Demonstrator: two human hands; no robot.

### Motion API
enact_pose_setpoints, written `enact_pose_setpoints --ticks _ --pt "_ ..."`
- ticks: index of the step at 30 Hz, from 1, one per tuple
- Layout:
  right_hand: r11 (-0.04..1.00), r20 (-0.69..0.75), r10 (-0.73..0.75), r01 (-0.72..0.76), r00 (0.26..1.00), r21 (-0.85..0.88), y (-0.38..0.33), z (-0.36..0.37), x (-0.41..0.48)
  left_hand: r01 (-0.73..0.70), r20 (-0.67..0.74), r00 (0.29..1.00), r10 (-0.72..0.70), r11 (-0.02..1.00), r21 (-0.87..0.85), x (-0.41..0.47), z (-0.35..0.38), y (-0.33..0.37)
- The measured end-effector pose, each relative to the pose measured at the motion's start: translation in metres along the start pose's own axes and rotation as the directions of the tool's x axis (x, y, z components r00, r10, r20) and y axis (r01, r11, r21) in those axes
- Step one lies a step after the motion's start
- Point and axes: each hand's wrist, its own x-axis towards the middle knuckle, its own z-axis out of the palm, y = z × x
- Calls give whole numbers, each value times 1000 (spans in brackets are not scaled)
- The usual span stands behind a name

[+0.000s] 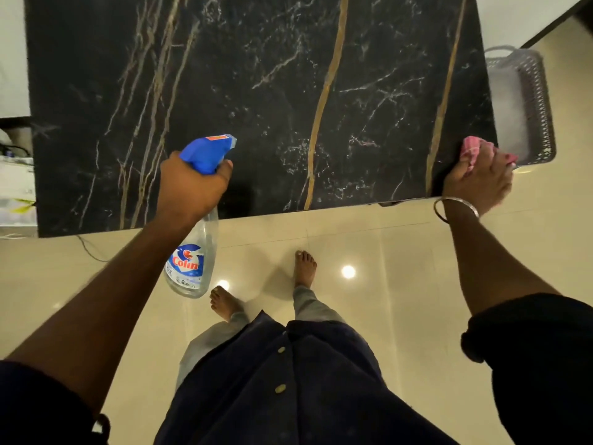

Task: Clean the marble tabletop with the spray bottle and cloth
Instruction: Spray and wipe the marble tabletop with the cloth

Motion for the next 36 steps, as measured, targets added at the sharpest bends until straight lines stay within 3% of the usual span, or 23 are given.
enact_pose_setpoints --ticks 2,4,10,16,23,26,29,31,36 --pt "996 2 92 -92 996 19 -19 2 -13 7 -9 1000 -7 1000 -29 -1 -15 -15" --pt "995 12 92 -92 996 26 -43 5 -37 20 -10 1000 -20 997 -69 -4 -29 -31" --pt "960 63 -279 278 958 22 -183 36 -203 48 -65 996 -59 987 -155 -5 -98 -106" --pt "724 176 -690 669 702 170 -342 70 -384 62 -197 976 -94 985 -159 -4 -173 -172" --pt "433 264 -889 875 374 219 -450 91 -480 64 -272 958 -91 992 -107 -6 -219 -217" --pt "325 246 -931 922 272 209 -463 91 -491 85 -289 951 -106 993 -83 -5 -220 -224" --pt "142 262 -961 972 90 185 -448 92 -476 122 -266 954 -135 990 -65 -5 -208 -215" --pt "56 266 -964 985 12 160 -424 92 -451 134 -243 959 -146 989 -67 -4 -193 -200" --pt "188 254 -958 958 131 217 -341 76 -364 101 -201 973 -111 993 -62 -8 -140 -150"
